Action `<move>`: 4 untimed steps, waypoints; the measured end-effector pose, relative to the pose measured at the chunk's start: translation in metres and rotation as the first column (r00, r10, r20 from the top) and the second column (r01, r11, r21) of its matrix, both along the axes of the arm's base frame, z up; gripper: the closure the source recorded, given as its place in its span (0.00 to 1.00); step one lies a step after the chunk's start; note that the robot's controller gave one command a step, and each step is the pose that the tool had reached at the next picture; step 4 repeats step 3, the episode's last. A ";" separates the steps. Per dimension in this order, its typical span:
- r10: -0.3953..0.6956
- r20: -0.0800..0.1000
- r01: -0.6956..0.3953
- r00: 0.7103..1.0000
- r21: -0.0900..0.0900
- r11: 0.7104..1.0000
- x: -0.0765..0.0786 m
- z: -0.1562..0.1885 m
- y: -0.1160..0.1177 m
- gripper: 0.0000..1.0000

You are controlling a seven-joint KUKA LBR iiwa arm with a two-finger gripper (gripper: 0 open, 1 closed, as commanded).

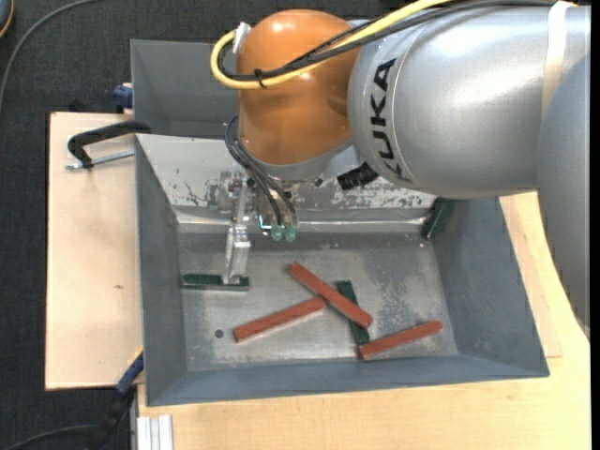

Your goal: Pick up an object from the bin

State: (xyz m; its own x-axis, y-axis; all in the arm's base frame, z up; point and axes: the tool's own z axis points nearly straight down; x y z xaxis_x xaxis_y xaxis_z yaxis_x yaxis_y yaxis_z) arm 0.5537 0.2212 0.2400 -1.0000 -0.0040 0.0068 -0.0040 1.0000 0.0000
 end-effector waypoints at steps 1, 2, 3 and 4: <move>-0.159 -0.001 0.159 0.987 -0.002 0.987 -0.004 -0.174 0.005 0.00; -0.160 0.006 0.160 0.987 0.002 0.987 -0.002 -0.169 0.005 1.00; -0.135 0.019 0.135 0.991 0.008 0.991 -0.005 -0.022 0.004 1.00; -0.135 0.019 0.135 0.991 0.008 0.991 -0.005 -0.022 0.004 1.00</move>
Offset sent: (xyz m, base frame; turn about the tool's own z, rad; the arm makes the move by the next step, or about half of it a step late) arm -0.0027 0.0044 -0.1700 0.1604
